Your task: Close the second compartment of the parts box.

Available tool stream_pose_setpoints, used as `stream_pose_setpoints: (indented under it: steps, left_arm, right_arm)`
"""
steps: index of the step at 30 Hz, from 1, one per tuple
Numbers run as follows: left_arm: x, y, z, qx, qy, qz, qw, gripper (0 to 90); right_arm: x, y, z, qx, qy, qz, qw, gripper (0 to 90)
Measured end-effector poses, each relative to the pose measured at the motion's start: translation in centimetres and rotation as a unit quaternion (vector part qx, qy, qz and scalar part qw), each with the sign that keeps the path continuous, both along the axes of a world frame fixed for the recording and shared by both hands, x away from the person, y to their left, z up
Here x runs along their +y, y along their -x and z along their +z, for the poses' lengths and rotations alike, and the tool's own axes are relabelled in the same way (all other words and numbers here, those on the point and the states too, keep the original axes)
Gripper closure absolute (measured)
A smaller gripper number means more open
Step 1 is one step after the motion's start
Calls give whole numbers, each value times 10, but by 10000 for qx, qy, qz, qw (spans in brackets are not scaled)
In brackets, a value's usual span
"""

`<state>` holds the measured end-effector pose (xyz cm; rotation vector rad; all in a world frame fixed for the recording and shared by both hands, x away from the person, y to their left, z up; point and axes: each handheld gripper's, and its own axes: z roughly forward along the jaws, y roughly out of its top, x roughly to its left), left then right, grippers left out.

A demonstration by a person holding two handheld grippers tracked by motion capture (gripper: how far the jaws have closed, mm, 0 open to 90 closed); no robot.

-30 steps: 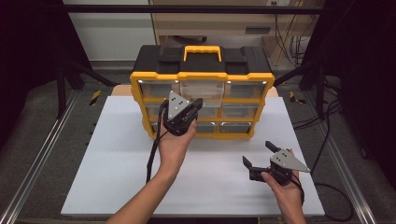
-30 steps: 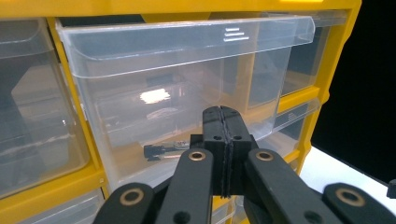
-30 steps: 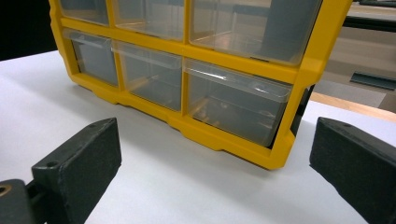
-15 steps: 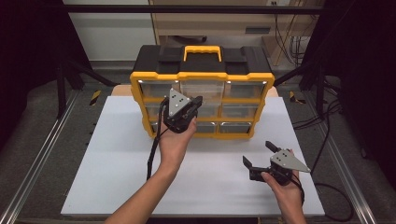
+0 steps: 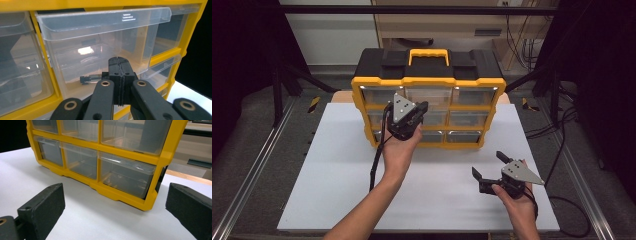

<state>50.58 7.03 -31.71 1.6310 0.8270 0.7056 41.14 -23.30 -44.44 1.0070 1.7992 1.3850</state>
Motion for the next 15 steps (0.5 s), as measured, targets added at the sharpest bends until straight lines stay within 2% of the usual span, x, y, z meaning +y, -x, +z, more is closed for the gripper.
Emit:
stream_pose_setpoints:
  steps: [15]
  left_arm:
    - [0,-8,2,-4,-24,56,10000,898]
  right_arm:
    - [4,-1,-1,-22,77,51,10000,35]
